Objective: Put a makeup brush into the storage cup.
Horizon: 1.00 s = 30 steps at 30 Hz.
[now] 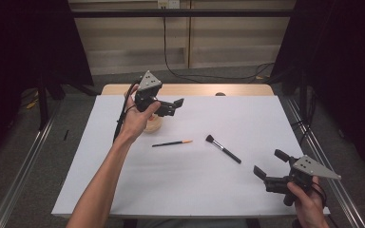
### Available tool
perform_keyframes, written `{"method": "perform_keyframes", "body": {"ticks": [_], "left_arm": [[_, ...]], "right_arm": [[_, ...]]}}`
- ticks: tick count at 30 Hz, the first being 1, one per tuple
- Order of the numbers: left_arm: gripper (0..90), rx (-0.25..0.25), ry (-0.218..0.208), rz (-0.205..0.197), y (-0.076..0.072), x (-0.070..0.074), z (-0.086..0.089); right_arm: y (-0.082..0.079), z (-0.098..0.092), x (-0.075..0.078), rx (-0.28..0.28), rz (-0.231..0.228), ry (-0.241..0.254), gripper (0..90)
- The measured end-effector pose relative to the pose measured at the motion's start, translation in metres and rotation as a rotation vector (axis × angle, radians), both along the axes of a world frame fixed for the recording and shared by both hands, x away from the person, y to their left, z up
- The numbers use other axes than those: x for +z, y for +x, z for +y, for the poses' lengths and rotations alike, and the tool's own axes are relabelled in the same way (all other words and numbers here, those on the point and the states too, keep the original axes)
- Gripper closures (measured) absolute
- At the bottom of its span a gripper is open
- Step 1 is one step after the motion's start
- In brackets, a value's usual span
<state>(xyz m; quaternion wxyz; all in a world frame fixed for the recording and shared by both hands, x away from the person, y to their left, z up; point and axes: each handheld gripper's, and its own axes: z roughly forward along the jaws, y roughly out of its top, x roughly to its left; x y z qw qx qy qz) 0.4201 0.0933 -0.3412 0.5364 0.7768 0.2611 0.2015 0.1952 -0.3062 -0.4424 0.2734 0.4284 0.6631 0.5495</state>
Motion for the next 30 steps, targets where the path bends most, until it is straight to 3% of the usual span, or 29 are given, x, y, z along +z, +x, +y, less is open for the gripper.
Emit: {"method": "perform_keyframes", "body": {"ticks": [7, 8, 9, 12, 20, 23, 24, 25, 30], "left_arm": [[1.9, -0.056, 0.119, 0.099, 0.002, 0.001, -0.013], [2.1, -0.072, 0.163, 0.125, 0.003, 0.002, -0.016], [2.1, -0.072, 0.163, 0.125, 0.003, 0.002, -0.016], [2.0, -0.077, 0.222, 0.164, 0.006, 0.003, -0.020], [2.7, -0.142, 0.369, 0.268, 0.012, -0.011, -0.027], [3.1, -0.164, 0.422, 0.287, 0.013, -0.016, -0.030], [3.1, -0.154, 0.415, 0.292, 0.013, -0.017, -0.033], [3.1, -0.171, 0.447, 0.295, 0.014, -0.017, -0.032], [3.2, -0.204, 0.505, 0.347, 0.016, -0.022, -0.035]], "right_arm": [[0.001, 0.000, 0.000, 0.009, 0.000, -0.013, 0.0], [0.001, 0.001, 0.000, 0.009, 0.000, -0.011, 0.0], [0.001, 0.000, 0.000, 0.009, -0.001, -0.013, 0.0], [0.001, 0.000, 0.000, 0.008, 0.000, -0.009, 0.0], [0.001, 0.000, 0.000, 0.007, 0.003, -0.010, 0.0], [0.001, 0.000, 0.000, 0.008, 0.003, -0.010, 0.0], [0.001, 0.000, 0.000, 0.008, 0.003, -0.007, 0.0], [0.000, 0.000, 0.000, 0.008, 0.005, -0.002, 0.0], [0.001, 0.000, -0.001, 0.014, 0.004, -0.010, 0.0]]}}
